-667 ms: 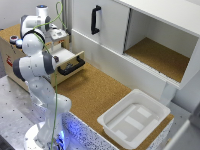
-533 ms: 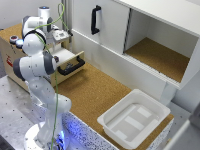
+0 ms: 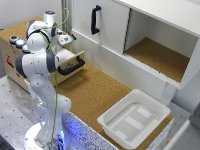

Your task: Put the purple object on top of the drawer

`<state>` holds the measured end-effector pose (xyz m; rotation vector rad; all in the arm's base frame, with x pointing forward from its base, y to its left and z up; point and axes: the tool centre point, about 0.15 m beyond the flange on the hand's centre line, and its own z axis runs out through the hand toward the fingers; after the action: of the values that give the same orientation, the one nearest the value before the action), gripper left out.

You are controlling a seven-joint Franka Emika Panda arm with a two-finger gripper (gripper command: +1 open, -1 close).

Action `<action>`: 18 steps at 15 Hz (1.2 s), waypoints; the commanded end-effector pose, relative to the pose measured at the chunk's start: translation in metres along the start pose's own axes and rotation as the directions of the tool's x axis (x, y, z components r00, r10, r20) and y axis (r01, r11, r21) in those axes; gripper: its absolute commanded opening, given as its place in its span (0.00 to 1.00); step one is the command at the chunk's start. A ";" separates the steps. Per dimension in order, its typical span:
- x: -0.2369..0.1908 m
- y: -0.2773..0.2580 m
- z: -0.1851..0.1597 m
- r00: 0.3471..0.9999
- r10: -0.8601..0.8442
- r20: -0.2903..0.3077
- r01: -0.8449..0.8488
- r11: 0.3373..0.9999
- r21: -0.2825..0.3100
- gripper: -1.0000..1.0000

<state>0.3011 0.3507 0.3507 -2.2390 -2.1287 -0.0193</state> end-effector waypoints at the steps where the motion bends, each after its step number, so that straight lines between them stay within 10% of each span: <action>1: 0.002 0.027 0.023 0.999 0.034 0.001 -0.034 0.999 -0.002 1.00; 17: -0.027 0.042 0.037 0.996 0.085 0.033 -0.085 0.996 0.003 1.00; 18: -0.027 0.041 0.037 0.996 0.084 0.028 -0.084 0.996 0.007 0.00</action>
<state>0.3387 0.3296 0.3185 -2.3085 -2.0274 0.0188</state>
